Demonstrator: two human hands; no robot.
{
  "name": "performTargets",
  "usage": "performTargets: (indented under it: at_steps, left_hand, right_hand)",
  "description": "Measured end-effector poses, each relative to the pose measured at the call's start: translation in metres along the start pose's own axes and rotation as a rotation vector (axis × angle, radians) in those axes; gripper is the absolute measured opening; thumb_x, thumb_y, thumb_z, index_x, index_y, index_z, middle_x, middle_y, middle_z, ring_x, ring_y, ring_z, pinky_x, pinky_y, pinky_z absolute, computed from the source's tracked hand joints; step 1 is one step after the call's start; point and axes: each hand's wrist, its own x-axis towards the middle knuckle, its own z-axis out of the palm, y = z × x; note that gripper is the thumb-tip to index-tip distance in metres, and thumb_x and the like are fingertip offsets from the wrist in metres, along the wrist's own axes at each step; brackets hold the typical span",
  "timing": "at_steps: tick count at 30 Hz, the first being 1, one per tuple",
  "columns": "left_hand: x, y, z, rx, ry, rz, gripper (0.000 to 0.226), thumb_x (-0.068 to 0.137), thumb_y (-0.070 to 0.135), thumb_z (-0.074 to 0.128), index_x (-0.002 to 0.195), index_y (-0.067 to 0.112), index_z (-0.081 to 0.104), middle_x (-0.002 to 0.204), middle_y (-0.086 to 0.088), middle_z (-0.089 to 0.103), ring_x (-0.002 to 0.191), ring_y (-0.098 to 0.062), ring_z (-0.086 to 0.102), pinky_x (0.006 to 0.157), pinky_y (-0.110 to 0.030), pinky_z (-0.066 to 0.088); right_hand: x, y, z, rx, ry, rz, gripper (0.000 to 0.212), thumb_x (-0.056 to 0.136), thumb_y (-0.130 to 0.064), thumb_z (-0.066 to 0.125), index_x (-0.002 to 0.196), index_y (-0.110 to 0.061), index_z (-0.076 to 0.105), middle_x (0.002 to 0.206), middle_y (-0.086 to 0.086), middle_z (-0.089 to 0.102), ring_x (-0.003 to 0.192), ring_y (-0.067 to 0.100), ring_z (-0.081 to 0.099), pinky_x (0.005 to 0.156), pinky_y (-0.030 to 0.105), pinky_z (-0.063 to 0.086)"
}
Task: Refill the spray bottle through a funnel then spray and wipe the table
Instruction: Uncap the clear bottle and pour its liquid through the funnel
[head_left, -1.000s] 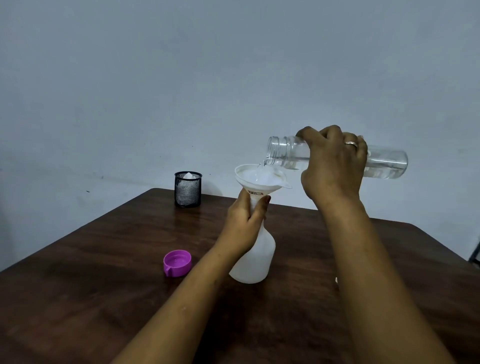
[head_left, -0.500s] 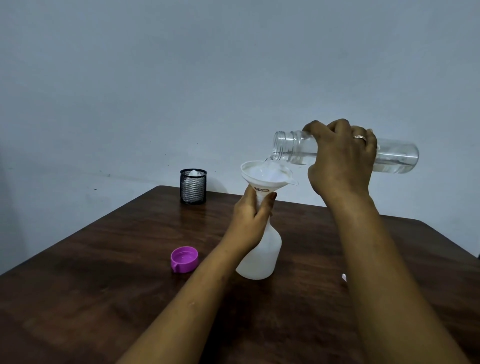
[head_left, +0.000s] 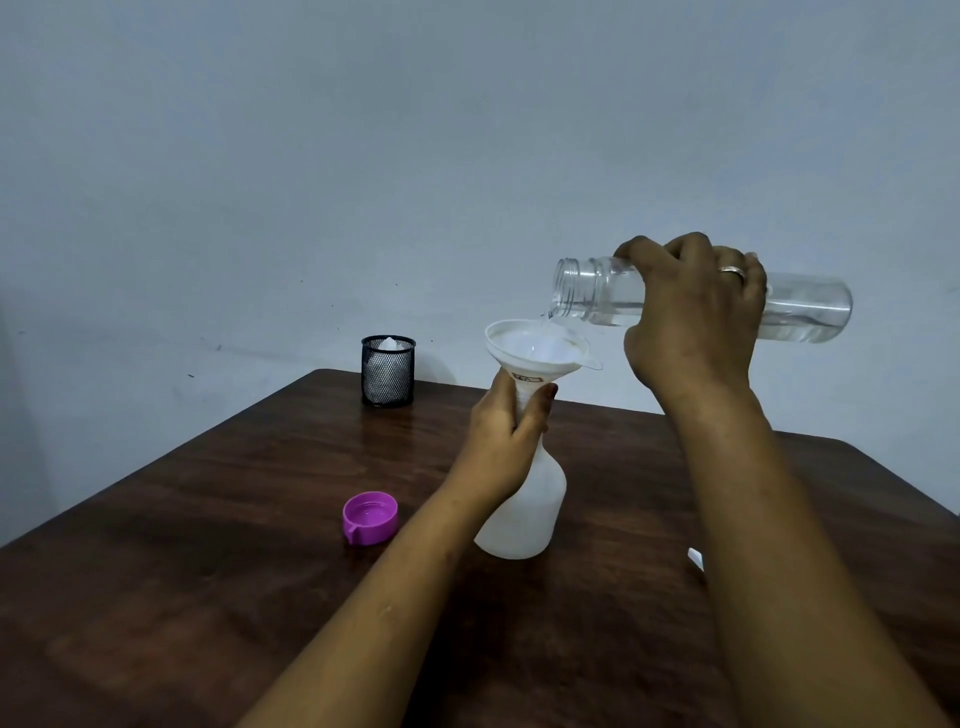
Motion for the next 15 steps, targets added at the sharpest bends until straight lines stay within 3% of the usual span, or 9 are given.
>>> performTargets:
  at_steps: [15]
  left_hand:
    - [0.0003,-0.0015,0.0001,0.006,0.012,0.007,0.006,0.097,0.023,0.048,0.095,0.018,0.049,0.079,0.001,0.06,0.068,0.003,0.056,0.063,-0.006,0.041]
  right_hand:
    - [0.0002,-0.0004,0.0004,-0.03,0.005,-0.02,0.061,0.074,0.01,0.055,0.121,-0.029,0.056,0.116,0.008,0.051,0.119,0.033,0.044,0.117,0.043,0.007]
